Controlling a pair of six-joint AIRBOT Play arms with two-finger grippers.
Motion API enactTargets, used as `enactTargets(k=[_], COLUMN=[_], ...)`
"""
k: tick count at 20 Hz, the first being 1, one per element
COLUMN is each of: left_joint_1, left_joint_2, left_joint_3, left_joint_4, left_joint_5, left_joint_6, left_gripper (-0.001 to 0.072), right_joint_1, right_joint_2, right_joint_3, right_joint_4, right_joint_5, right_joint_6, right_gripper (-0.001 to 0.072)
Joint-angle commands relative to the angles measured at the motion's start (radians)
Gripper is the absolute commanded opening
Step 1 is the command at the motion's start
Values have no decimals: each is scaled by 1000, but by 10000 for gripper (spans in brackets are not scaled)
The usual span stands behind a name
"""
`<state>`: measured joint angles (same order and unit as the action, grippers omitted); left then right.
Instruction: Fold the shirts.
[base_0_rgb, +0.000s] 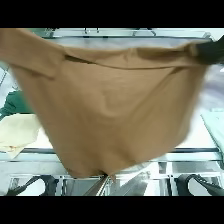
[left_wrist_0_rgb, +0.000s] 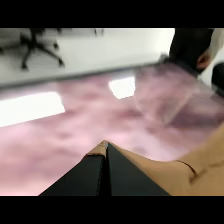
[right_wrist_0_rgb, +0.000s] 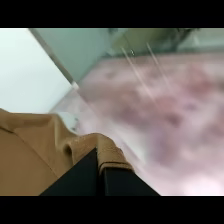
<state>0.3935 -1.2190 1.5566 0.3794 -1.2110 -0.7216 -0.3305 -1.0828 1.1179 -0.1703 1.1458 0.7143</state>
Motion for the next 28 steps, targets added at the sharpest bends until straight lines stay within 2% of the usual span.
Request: enactTargets(k=[1,4,6,8,9,10,11,14,16,17,20,21,22,27,28], left_joint_1=[-183,-216,-202,-162,-137,-108,-73,19,60,74,112,119,125,130,130], left_joint_2=[-356,-624,-719,-731,-712,-680,-643,-549,-473,-426,-280,-241,-204,-87,-69], left_joint_3=[134,373,499,537,517,475,427,294,161,79,-177,-246,-312,-492,-514], left_joint_4=[156,151,151,147,146,148,158,238,332,369,387,388,388,386,389], left_joint_5=[80,65,73,86,76,47,-14,-259,-358,-365,-311,-294,-280,-276,-279], left_joint_6=[18,-47,-125,-154,-164,-168,-195,-309,-356,-358,-357,-357,-356,-352,-352], left_gripper=[16,18,348,351,351,351,351,350,349,349,349,350,350,350,350], right_joint_1=[108,98,58,2,-34,-75,-124,-245,-273,-275,-252,-238,-222,-129,-109], right_joint_2=[-267,-446,-517,-533,-529,-522,-511,-504,-509,-509,-524,-532,-536,-546,-550], right_joint_3=[-75,-60,-17,15,27,34,34,33,16,-8,-121,-154,-180,-207,-207], right_joint_4=[0,208,261,249,224,176,84,-377,-616,-663,-665,-665,-665,-665,-664], right_joint_5=[-258,-433,-449,-423,-379,-307,-229,-18,98,115,119,121,121,117,116], right_joint_6=[-57,-204,-232,-232,-227,-197,-127,125,201,203,181,175,172,187,188], right_gripper=[26,36,291,323,432,443,443,436,432,431,428,352,333,317,291])
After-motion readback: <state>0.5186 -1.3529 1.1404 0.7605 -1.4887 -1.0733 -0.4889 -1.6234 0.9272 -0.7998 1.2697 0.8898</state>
